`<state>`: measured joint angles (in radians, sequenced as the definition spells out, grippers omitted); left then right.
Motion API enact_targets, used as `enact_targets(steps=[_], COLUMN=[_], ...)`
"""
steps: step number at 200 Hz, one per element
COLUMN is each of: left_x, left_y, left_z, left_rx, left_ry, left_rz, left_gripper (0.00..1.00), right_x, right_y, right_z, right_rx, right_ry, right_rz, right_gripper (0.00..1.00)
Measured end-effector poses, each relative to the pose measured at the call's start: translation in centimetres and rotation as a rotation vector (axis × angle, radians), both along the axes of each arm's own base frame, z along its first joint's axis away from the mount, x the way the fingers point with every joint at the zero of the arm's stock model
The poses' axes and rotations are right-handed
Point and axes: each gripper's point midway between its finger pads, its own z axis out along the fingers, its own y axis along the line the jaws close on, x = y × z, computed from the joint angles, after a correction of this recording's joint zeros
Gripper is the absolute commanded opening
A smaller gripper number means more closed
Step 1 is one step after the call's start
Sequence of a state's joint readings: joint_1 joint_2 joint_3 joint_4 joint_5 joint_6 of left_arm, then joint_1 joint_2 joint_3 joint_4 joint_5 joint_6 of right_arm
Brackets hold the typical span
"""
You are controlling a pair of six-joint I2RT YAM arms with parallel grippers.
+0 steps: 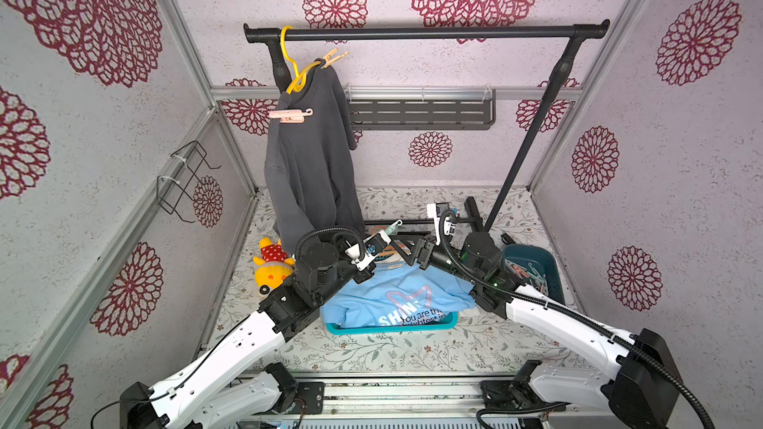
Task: Use clothespins to secure the t-shirt on both sides of the hanger
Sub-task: Open the clothespin.
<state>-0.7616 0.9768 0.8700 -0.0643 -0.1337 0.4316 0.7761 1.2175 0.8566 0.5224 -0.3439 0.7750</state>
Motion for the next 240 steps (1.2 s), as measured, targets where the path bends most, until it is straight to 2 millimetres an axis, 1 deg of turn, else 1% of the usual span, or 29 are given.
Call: enact_targets(steps=[18, 58, 86, 112, 147, 193, 240], left_x=[0.1, 0.2, 0.1, -0.1, -0.2, -0.2, -0.2], left_y=[0.1, -0.5, -0.7, -0.9, -1.0, -1.1, -1.0], left_z=[-0.1, -0.9, -1.0, -1.0, -1.1, -1.1, -1.4], left_rx=[-0.003, 0.003, -0.003, -0.01, -0.016, -0.016, -0.012], left_ry=[0.004, 0.033, 0.041, 0.047, 0.054, 0.055, 0.059], left_rz=[0.007, -0.013, -0.023, -0.037, -0.044, -0.046, -0.045], left_gripper=[0.0, 0.0, 0.0, 0.0, 0.0, 0.0, 0.0], right_x=[0.0, -0.1, -0.1, 0.3, 1.0, 1.3, 1.5], right_y=[0.0, 0.1, 0.1, 0.3, 0.9, 0.8, 0.8], right_z=[0.0, 0.3, 1.4, 2.1, 1.8, 1.8, 1.7], right_rx=[-0.002, 0.004, 0.025, 0.039, 0.035, 0.035, 0.028], right_ry=[-0.007, -0.011, -0.031, -0.043, -0.027, -0.024, -0.015], right_rz=[0.0, 0.003, -0.002, -0.011, -0.02, -0.038, -0.048], right_gripper=[0.64, 0.64, 0.64, 0.61, 0.55, 0.46, 0.4])
